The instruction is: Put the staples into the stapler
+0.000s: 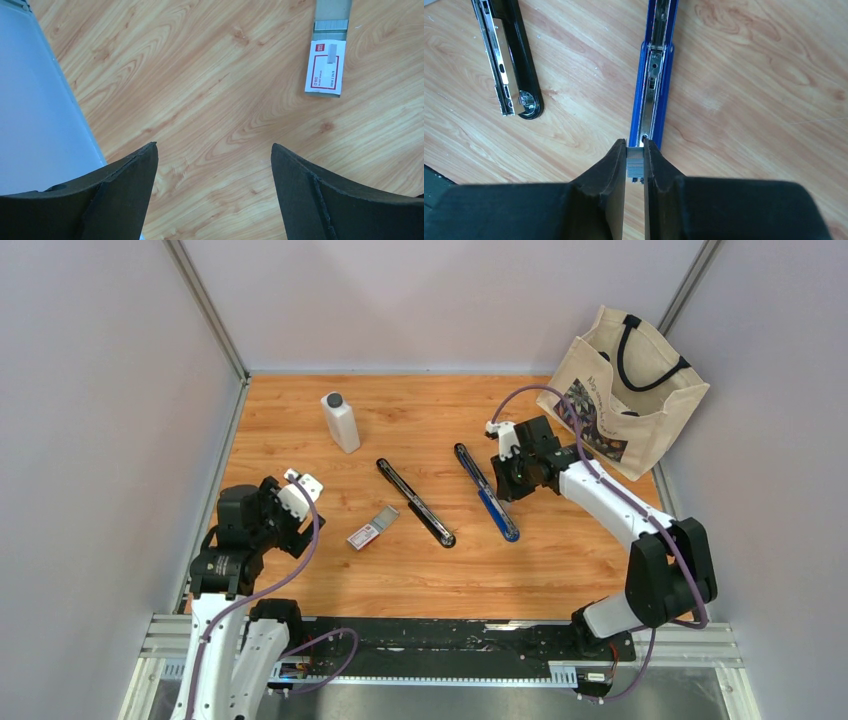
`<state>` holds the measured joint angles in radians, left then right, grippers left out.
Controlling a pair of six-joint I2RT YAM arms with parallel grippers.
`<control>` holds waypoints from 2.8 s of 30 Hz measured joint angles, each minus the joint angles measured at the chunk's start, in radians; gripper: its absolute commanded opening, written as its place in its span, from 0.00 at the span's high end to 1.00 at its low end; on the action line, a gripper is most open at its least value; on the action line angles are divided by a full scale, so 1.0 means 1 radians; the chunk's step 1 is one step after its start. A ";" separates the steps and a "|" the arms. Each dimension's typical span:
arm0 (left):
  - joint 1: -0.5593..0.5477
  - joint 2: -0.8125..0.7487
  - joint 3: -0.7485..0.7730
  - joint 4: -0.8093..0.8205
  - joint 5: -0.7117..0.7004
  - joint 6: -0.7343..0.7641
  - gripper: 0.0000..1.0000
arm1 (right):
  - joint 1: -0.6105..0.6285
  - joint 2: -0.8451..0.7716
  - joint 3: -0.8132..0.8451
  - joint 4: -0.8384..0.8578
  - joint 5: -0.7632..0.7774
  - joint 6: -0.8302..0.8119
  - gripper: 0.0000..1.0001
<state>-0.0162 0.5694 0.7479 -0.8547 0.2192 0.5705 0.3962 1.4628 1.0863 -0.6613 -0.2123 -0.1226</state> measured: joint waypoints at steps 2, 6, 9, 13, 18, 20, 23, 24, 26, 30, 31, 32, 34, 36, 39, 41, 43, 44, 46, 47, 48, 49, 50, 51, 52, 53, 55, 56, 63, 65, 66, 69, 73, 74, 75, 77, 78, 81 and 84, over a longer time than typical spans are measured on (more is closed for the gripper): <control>0.003 -0.002 -0.001 0.000 0.011 -0.002 0.09 | 0.000 0.009 -0.017 0.015 -0.005 0.016 0.85; 0.031 -0.028 -0.016 0.006 0.018 -0.005 0.09 | 0.000 0.035 -0.042 0.037 -0.007 0.036 0.85; 0.039 -0.045 -0.023 0.006 0.031 -0.006 0.09 | 0.000 0.056 -0.057 0.047 -0.006 0.047 0.85; 0.041 -0.045 -0.023 0.006 0.042 -0.008 0.09 | 0.000 0.080 -0.059 0.056 -0.006 0.048 0.85; 0.044 -0.043 -0.023 0.006 0.052 -0.008 0.09 | 0.000 0.086 -0.059 0.061 0.002 0.048 0.85; 0.044 -0.043 -0.023 0.006 0.056 -0.008 0.09 | -0.003 0.086 -0.059 0.061 0.004 0.048 0.85; 0.045 -0.043 -0.023 0.006 0.061 -0.008 0.09 | -0.007 0.086 -0.059 0.061 0.005 0.048 0.85; 0.045 -0.043 -0.023 0.006 0.061 -0.008 0.09 | -0.009 0.086 -0.059 0.061 0.005 0.048 0.85; 0.045 -0.043 -0.023 0.006 0.064 -0.008 0.09 | -0.012 0.087 -0.059 0.061 0.005 0.048 0.85; 0.045 -0.043 -0.023 0.006 0.068 -0.008 0.09 | -0.014 0.093 -0.059 0.061 0.006 0.048 0.86; 0.045 -0.043 -0.023 0.006 0.068 -0.008 0.09 | -0.014 0.094 -0.059 0.061 0.006 0.048 0.86; 0.045 -0.043 -0.023 0.006 0.068 -0.008 0.09 | -0.014 0.095 -0.059 0.061 0.006 0.048 0.86; 0.045 -0.043 -0.023 0.006 0.068 -0.008 0.09 | -0.014 0.095 -0.059 0.061 0.007 0.048 0.86; 0.045 -0.043 -0.023 0.006 0.068 -0.008 0.09 | -0.014 0.096 -0.059 0.061 0.009 0.048 0.86; 0.045 -0.043 -0.024 0.006 0.068 -0.008 0.09 | -0.014 0.103 -0.059 0.061 0.009 0.048 0.86; 0.045 -0.043 -0.024 0.006 0.068 -0.008 0.09 | -0.014 0.107 -0.059 0.061 0.009 0.048 0.86; 0.045 -0.043 -0.027 0.007 0.068 -0.008 0.09 | -0.014 0.108 -0.059 0.061 0.009 0.048 0.86; 0.045 -0.042 -0.029 0.007 0.068 -0.008 0.09 | -0.014 0.109 -0.059 0.061 0.009 0.048 0.86; 0.045 -0.042 -0.032 0.008 0.069 -0.008 0.08 | -0.014 0.109 -0.059 0.061 0.009 0.048 0.86; 0.045 -0.042 -0.033 0.007 0.068 -0.008 0.09 | -0.014 0.109 -0.059 0.061 0.009 0.048 0.86; 0.045 -0.042 -0.033 0.007 0.068 -0.008 0.08 | -0.014 0.109 -0.059 0.061 0.009 0.048 0.87; 0.045 -0.041 -0.033 0.008 0.068 -0.008 0.09 | -0.014 0.109 -0.059 0.061 0.008 0.048 0.87; 0.045 -0.041 -0.033 0.008 0.069 -0.008 0.09 | -0.014 0.109 -0.059 0.061 0.008 0.048 0.86; 0.045 -0.041 -0.033 0.008 0.068 -0.008 0.08 | -0.014 0.109 -0.059 0.061 0.008 0.048 0.87; 0.045 -0.041 -0.033 0.008 0.069 -0.008 0.08 | -0.014 0.109 -0.059 0.061 0.009 0.048 0.87; 0.045 -0.041 -0.033 0.008 0.069 -0.008 0.08 | -0.014 0.109 -0.059 0.061 0.008 0.048 0.86; 0.045 -0.041 -0.033 0.008 0.068 -0.008 0.08 | -0.014 0.109 -0.059 0.061 0.008 0.048 0.87; 0.045 -0.041 -0.034 0.008 0.068 -0.008 0.08 | -0.014 0.109 -0.059 0.061 0.008 0.048 0.87; 0.045 -0.041 -0.034 0.008 0.069 -0.009 0.08 | -0.014 0.121 -0.063 0.066 0.008 0.048 0.87; 0.045 -0.041 -0.034 0.008 0.069 -0.009 0.08 | -0.014 0.122 -0.066 0.071 0.008 0.048 0.87; 0.045 -0.041 -0.034 0.008 0.069 -0.009 0.08 | -0.014 0.122 -0.067 0.073 0.008 0.048 0.87; 0.045 -0.041 -0.034 0.008 0.069 -0.009 0.08 | -0.014 0.122 -0.068 0.075 0.008 0.048 0.87; 0.045 -0.041 -0.034 0.008 0.069 -0.009 0.08 | -0.014 0.122 -0.069 0.076 0.009 0.048 0.87; 0.046 -0.041 -0.034 0.008 0.069 -0.009 0.08 | -0.014 0.122 -0.069 0.076 0.009 0.048 0.87; 0.046 -0.041 -0.034 0.008 0.069 -0.009 0.08 | -0.014 0.122 -0.069 0.077 0.009 0.048 0.87; 0.046 -0.041 -0.037 0.010 0.069 -0.009 0.08 | -0.014 0.121 -0.071 0.080 0.010 0.048 0.87; 0.047 -0.041 -0.037 0.010 0.069 -0.009 0.08 | -0.014 0.121 -0.071 0.081 0.010 0.048 0.87; 0.050 -0.041 -0.039 0.010 0.071 -0.009 0.08 | -0.014 0.120 -0.072 0.083 0.011 0.048 0.87; 0.050 -0.041 -0.039 0.010 0.072 -0.009 0.08 | -0.014 0.117 -0.074 0.083 0.013 0.048 0.88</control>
<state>0.0334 0.5285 0.7086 -0.8444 0.2909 0.5613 0.3820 1.5799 1.0122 -0.5781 -0.1989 -0.0750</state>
